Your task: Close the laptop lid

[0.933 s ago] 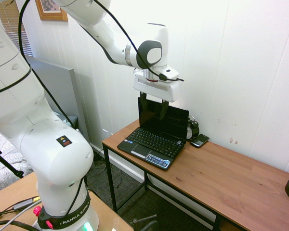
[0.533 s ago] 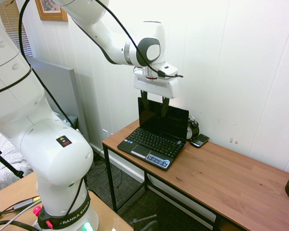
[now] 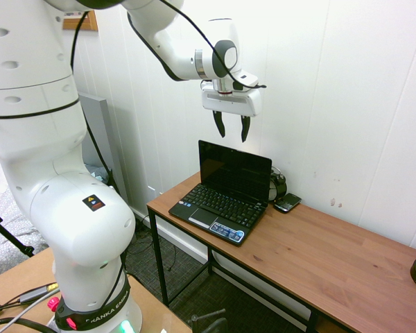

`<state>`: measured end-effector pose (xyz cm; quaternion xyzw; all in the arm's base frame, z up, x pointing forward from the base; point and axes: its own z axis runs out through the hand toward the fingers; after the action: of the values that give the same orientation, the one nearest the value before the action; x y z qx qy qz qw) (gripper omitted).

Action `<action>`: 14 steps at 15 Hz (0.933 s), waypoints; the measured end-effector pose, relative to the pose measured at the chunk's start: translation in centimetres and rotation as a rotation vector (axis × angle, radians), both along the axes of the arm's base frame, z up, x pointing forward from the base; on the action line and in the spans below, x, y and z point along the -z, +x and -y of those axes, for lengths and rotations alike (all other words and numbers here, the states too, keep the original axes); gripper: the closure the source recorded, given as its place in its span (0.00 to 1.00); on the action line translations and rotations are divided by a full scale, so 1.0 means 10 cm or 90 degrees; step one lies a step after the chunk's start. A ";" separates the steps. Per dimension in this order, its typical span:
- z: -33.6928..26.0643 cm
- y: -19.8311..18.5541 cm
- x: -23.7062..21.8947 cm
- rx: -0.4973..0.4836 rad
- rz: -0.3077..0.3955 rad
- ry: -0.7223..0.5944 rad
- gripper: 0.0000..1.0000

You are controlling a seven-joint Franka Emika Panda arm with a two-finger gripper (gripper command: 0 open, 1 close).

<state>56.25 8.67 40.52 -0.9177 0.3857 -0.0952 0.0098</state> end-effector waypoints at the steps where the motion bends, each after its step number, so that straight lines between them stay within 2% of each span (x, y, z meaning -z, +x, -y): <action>1: -0.05 0.15 0.06 -0.001 -0.002 0.007 1.00; 5: -0.12 0.42 0.38 0.012 -0.025 0.034 1.00; 14: -0.01 0.45 0.60 0.038 -0.048 0.046 1.00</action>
<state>60.71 8.78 34.52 -0.9079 0.4158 -0.0470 0.0252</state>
